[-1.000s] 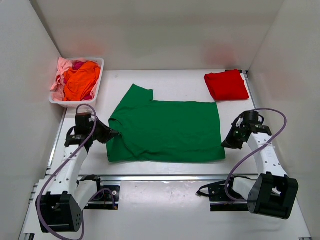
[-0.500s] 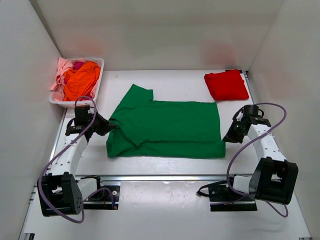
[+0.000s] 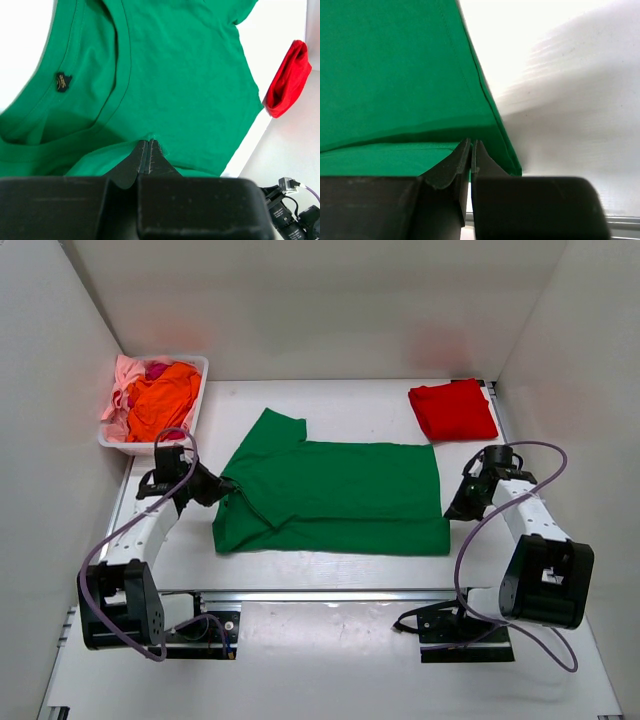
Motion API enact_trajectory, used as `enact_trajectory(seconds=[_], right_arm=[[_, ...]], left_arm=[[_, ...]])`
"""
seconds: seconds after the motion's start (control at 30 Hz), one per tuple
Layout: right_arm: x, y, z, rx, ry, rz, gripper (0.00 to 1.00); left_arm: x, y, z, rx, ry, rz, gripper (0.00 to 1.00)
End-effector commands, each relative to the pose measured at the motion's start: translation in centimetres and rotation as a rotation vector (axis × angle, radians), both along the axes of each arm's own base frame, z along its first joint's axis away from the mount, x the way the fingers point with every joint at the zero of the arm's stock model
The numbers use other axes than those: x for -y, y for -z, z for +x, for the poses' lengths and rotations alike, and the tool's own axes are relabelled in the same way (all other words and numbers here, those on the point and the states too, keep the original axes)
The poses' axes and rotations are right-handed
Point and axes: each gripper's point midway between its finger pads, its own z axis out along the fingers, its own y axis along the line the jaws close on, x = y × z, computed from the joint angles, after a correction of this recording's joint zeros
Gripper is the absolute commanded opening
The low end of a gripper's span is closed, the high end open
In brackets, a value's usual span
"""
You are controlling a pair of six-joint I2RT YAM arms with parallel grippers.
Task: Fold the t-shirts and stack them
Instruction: Fold the flattened tshirt in 1/3 of the way, then grap the side of the flattened tshirt furthest away from the robot with both arms
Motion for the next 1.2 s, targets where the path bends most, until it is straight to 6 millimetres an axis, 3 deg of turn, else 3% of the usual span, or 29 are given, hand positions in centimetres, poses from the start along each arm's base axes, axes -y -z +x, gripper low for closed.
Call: enact_trajectory(seconds=[0.0,0.07,0.23,0.33,0.5,0.57,0.77,0.8,0.83,1.0,1.17], right_arm=[[0.6,-1.0,2.2,0.069,-0.018,-0.047,0.00],[0.6,-0.7,2.6,0.067,-0.016,-0.039,0.00],[1.5,-0.8,4.7,0.100,0.012,-0.074,0.37],[2.9,-2.0,7.5,0.160,0.056,-0.106,0.46],[4.1,-4.0,12.2,0.241,0.072,-0.141,0.49],[4.1,-4.6,13.4,0.265,0.066,-0.137,0.48],[1.1,-4.5,16.8,0.310,-0.013,-0.116,0.48],[0.8,-4.2,17.1,0.306,-0.018,-0.121,0.48],[0.6,-4.3,17.9,0.319,-0.017,-0.132,0.48],[0.7,-4.9,20.1,0.326,0.019,-0.163,0.49],[1.1,-4.4,21.0,0.298,0.050,-0.175,0.55]], left_arm=[[-0.3,-1.5,1.9,0.064,-0.003,0.027,0.00],[-0.5,-1.4,2.3,0.067,-0.011,0.037,0.02],[-1.2,-1.7,5.0,0.130,-0.049,0.058,0.36],[-1.8,-2.7,8.4,0.168,-0.066,0.092,0.41],[-3.7,-6.2,14.3,0.238,-0.087,0.161,0.41],[-4.1,-6.1,15.5,0.207,-0.079,0.177,0.40],[-1.8,-7.1,21.3,0.216,0.034,0.215,0.38],[-1.9,-7.8,22.9,0.233,0.034,0.237,0.38],[-0.8,-8.6,24.4,0.267,0.051,0.275,0.40],[1.4,-7.7,28.6,0.290,0.066,0.339,0.46],[2.4,-4.0,33.1,0.266,0.070,0.307,0.46]])
